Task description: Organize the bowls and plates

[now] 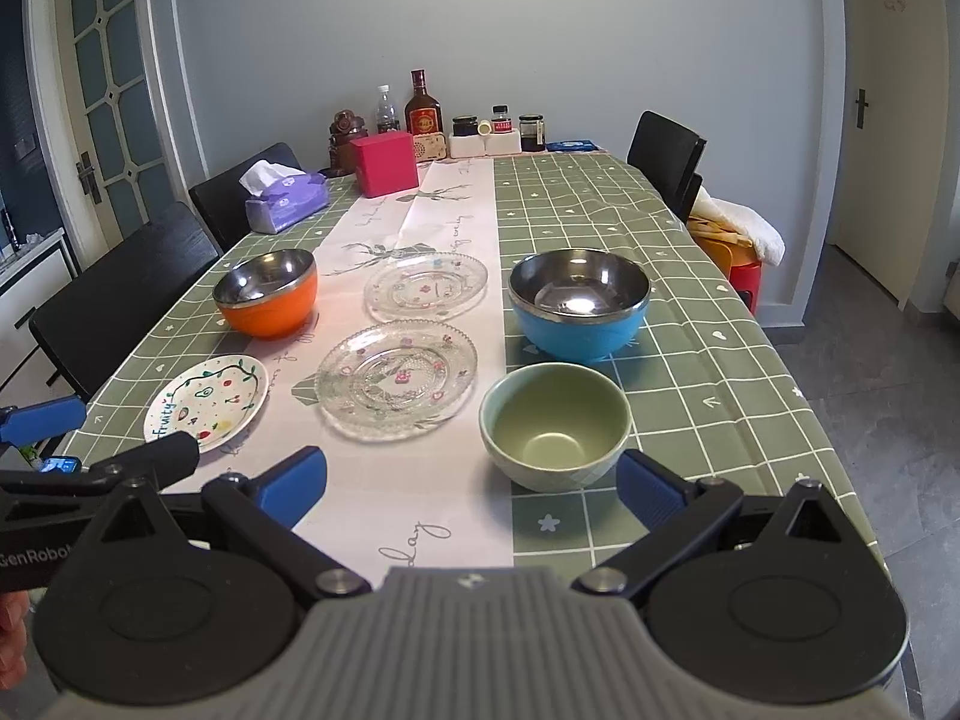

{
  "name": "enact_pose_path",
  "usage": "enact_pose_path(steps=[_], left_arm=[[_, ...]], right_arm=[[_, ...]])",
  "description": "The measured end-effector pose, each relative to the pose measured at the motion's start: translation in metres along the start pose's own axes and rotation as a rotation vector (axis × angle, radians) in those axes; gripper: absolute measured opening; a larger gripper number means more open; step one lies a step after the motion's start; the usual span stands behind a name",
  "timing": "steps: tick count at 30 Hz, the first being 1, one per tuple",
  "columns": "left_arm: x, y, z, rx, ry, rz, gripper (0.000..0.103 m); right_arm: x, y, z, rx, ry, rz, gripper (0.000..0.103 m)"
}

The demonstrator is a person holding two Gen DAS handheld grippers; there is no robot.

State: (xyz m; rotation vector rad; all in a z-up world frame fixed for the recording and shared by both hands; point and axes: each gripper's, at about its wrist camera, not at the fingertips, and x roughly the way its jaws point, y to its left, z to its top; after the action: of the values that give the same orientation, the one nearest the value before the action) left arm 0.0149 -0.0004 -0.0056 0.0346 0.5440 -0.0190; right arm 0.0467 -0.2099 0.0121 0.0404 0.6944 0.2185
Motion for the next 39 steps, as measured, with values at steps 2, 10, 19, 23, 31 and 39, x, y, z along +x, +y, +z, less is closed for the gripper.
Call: enact_pose_path(steps=[2, 10, 19, 23, 31, 39], left_arm=[[0.002, 0.002, 0.001, -0.007, 0.0, 0.002, 0.103], [0.01, 0.007, -0.001, -0.026, 0.02, -0.001, 0.103], [0.017, 0.005, -0.002, -0.019, 0.038, -0.028, 0.103], [0.019, 0.002, -0.002, -0.01, 0.038, -0.043, 0.103], [0.02, 0.003, -0.002, -0.029, 0.046, -0.048, 0.103], [0.019, 0.005, 0.0, -0.036, 0.04, -0.052, 0.103]], right_arm=[[0.003, 0.001, 0.003, -0.002, 0.002, 0.001, 0.101], [0.013, 0.005, 0.001, -0.013, 0.02, -0.005, 0.101], [0.012, 0.002, -0.001, 0.005, 0.029, -0.021, 0.101], [0.01, -0.001, -0.001, 0.016, 0.021, -0.037, 0.101], [0.011, 0.0, -0.002, 0.005, 0.025, -0.049, 0.101], [0.009, 0.002, -0.001, -0.004, 0.021, -0.049, 0.1]])
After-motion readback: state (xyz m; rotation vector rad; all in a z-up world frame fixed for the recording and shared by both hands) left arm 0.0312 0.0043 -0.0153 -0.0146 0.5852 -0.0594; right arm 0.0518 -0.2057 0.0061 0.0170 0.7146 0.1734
